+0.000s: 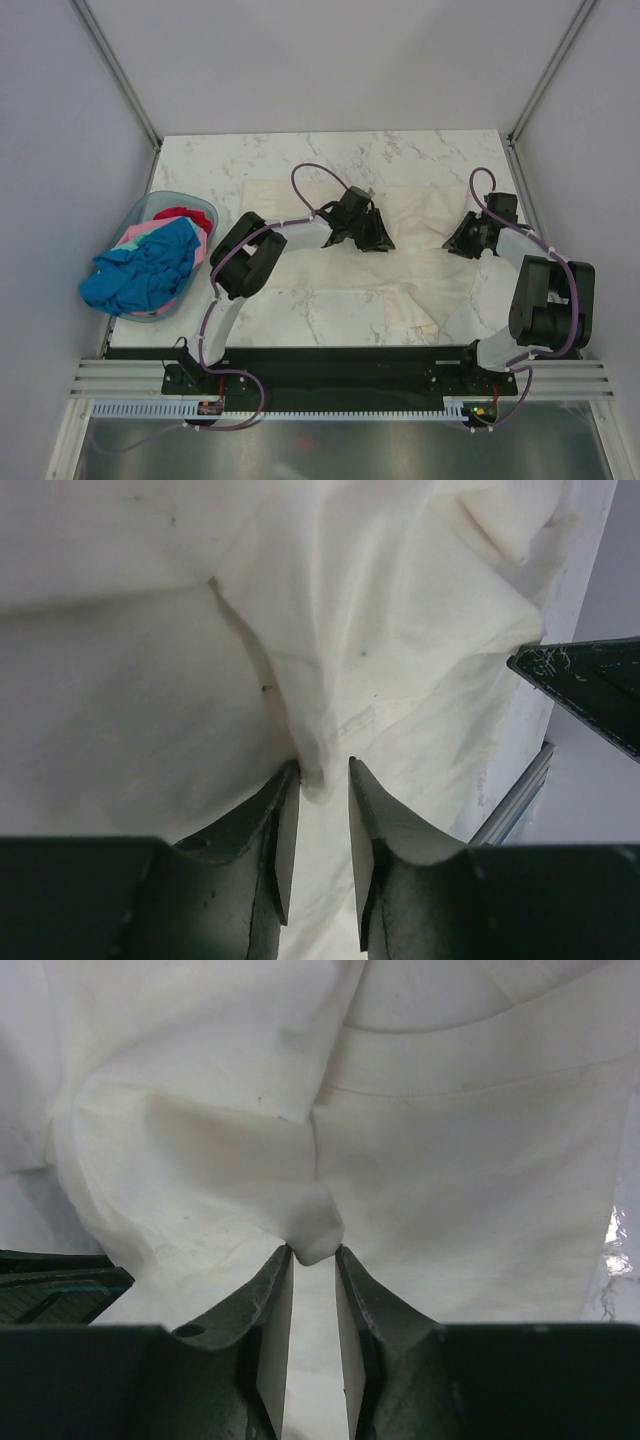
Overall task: Fold and stack the t-shirts
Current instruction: Fold the tshirt
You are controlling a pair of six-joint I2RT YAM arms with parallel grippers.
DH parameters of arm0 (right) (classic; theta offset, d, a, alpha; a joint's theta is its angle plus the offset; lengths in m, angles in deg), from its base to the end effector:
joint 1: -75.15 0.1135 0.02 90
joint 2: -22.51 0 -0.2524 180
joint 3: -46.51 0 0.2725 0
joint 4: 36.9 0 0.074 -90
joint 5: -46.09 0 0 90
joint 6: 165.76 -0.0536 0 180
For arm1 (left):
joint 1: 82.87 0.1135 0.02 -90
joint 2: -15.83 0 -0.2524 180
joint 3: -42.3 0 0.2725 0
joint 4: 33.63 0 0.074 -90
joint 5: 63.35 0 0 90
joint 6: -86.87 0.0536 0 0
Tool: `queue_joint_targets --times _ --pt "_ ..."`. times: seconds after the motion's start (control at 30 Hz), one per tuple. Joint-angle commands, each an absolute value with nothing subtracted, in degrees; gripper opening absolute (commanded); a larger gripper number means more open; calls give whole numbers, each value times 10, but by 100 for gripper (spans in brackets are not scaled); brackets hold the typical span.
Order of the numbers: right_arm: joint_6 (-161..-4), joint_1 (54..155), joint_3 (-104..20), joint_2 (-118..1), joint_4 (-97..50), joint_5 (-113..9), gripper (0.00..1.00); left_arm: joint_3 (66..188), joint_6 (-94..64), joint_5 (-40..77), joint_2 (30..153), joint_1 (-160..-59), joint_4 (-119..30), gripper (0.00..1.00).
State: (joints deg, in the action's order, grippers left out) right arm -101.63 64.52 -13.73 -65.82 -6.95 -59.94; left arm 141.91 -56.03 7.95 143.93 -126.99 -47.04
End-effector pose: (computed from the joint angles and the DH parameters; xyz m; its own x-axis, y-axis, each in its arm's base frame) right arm 0.3167 -0.0444 0.1310 -0.7356 0.5648 -0.3741 0.3941 0.8059 0.4418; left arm 0.3528 -0.3661 0.0988 -0.9518 -0.1294 -0.2782 0.1187 0.6808 -0.7228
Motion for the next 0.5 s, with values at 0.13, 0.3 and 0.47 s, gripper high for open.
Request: queue_joint_targets --times 0.13,0.3,0.47 --pt "-1021 644 -130 -648 -88 -595 21 1461 -574 72 1449 -1273 -462 19" --pt "-1029 645 -128 -639 -84 -596 1 1460 -563 74 1428 -1272 -501 2" --pt "-1046 654 -133 -621 -72 -599 0 1463 -556 76 1399 -1270 -534 2"
